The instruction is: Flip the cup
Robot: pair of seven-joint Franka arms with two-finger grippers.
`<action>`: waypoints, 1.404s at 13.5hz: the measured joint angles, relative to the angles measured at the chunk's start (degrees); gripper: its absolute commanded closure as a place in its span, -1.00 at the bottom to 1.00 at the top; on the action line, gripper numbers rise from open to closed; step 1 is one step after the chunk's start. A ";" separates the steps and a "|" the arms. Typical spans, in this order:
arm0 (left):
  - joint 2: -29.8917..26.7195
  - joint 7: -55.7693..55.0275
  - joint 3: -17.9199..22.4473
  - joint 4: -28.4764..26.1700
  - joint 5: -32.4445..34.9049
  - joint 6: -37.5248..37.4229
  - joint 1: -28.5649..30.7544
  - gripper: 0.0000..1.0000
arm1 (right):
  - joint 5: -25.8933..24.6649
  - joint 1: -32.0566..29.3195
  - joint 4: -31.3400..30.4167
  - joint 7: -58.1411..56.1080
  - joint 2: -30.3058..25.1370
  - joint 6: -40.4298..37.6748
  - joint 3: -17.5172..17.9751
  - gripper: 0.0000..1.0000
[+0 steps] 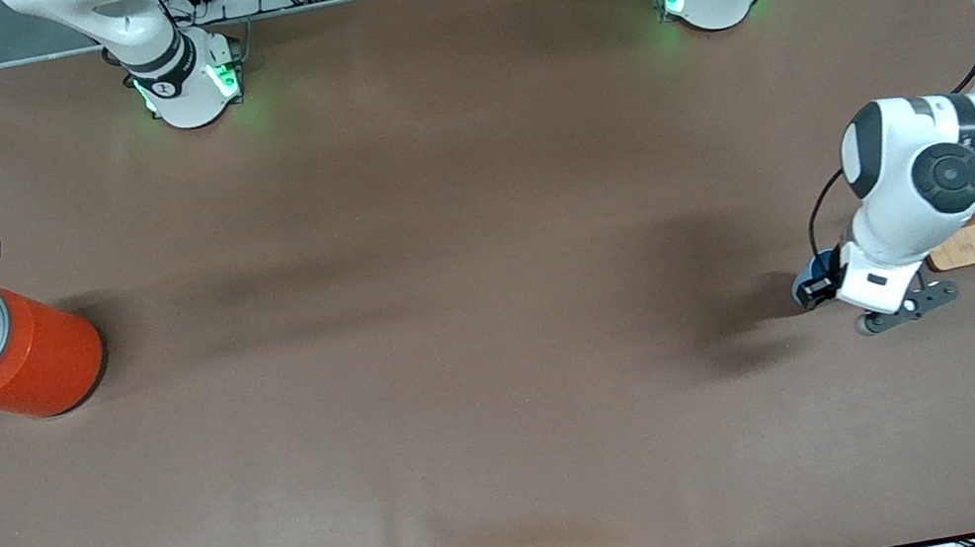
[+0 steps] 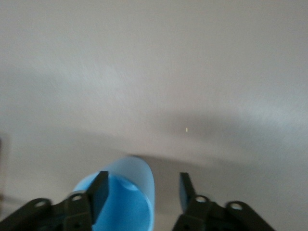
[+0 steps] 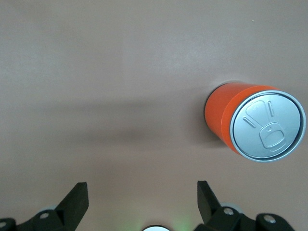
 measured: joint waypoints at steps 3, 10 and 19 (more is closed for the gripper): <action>-4.78 0.07 -0.21 2.12 0.00 -3.25 0.10 -1.00 | 0.11 0.01 -0.03 0.00 0.09 0.19 0.21 -1.00; -11.53 7.03 -1.95 13.89 -4.19 -27.02 0.01 -1.00 | 2.15 0.00 -0.09 0.00 0.12 0.14 0.28 -1.00; -15.17 14.34 -1.38 23.81 -5.34 -44.81 0.26 -1.00 | 2.49 0.01 -0.20 0.00 0.18 0.22 0.41 -1.00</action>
